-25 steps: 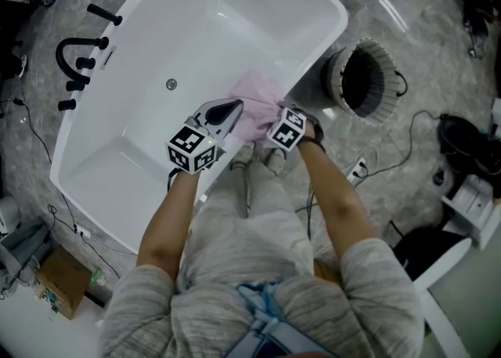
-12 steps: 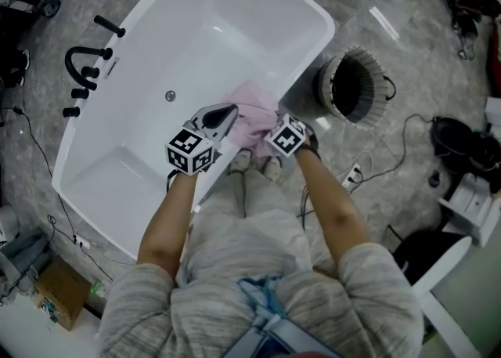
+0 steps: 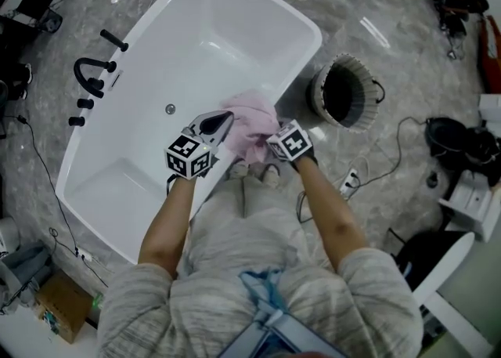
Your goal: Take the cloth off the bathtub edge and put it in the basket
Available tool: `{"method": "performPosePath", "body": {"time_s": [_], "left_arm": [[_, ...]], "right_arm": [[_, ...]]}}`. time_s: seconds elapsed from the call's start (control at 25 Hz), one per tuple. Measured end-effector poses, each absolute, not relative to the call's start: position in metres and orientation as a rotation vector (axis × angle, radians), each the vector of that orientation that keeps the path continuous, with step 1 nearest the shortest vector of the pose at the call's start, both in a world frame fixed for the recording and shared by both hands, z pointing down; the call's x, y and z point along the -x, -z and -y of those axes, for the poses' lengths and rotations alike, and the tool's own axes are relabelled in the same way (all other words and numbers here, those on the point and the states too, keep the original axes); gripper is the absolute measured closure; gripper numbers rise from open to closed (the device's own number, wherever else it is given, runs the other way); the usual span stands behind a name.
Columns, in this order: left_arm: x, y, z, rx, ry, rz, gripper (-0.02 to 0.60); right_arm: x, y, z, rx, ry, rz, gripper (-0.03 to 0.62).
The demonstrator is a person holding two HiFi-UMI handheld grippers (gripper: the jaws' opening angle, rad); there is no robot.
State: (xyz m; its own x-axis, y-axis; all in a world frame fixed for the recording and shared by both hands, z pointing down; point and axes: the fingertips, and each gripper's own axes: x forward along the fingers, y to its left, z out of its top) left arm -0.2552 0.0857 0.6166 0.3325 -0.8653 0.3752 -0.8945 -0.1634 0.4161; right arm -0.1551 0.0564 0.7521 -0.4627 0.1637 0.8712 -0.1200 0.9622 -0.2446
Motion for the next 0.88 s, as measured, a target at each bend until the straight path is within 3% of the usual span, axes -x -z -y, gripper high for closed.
{"method": "performPosePath", "body": {"time_s": [0.88], "left_arm": [[0.225,-0.559,-0.063,-2.128,-0.162,1.48,0.58]], "right_arm": [[0.13,-0.629,-0.033,-0.252,-0.721,2.33,0.467]]}}
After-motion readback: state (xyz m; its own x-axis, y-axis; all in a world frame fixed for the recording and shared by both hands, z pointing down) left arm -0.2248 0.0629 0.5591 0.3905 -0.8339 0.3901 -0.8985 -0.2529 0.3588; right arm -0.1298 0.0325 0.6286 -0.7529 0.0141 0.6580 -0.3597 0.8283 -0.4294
